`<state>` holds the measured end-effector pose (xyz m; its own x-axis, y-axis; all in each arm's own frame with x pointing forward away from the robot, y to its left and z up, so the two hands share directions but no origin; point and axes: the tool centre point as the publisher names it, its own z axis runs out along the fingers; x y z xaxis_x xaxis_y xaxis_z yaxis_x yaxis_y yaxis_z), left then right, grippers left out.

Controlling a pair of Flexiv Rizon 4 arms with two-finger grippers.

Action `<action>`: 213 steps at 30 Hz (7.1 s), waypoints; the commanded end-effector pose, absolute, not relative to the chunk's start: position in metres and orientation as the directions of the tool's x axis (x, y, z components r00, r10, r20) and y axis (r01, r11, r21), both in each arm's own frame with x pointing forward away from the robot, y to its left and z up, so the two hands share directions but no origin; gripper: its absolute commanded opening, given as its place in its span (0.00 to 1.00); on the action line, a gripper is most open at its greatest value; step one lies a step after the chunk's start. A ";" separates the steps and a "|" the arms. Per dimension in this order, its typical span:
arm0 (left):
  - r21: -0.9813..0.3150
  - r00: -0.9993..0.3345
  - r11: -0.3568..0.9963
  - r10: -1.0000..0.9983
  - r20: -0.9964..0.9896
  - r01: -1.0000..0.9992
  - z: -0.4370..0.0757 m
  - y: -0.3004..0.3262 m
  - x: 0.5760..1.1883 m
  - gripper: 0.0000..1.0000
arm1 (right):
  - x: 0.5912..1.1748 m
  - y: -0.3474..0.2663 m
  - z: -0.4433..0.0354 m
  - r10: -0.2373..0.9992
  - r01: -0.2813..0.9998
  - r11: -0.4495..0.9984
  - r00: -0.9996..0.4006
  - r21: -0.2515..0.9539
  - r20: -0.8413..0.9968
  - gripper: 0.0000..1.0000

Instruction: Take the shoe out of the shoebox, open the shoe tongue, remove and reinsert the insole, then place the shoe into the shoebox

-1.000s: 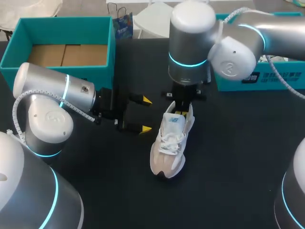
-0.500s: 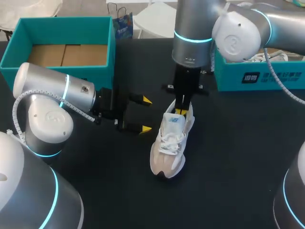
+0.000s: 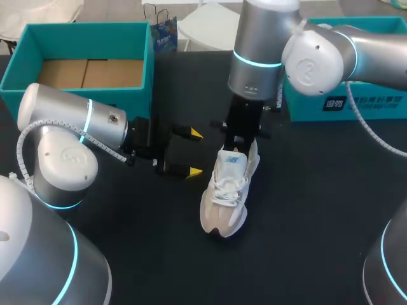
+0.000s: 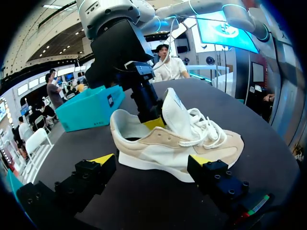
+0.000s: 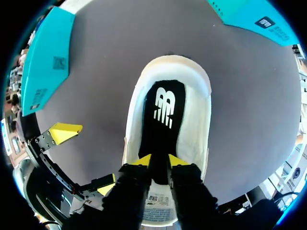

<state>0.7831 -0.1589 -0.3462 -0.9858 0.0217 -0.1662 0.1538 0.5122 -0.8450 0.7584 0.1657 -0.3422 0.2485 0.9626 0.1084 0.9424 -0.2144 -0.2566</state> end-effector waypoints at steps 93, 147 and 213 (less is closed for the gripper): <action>-0.843 -0.986 0.515 0.023 -0.166 0.154 -0.346 -0.160 0.783 1.00 | 0.746 0.159 -0.320 0.987 0.970 -0.122 0.141 -0.209 0.079 0.44; -0.843 -0.986 0.515 0.023 -0.166 0.154 -0.346 -0.160 0.783 1.00 | 0.782 0.139 -0.272 0.886 0.883 0.460 -0.463 0.094 0.013 1.00; -0.843 -0.986 0.515 0.023 -0.166 0.154 -0.346 -0.160 0.783 1.00 | 0.862 0.102 -0.357 0.546 0.558 0.830 -0.819 -0.024 -0.176 0.00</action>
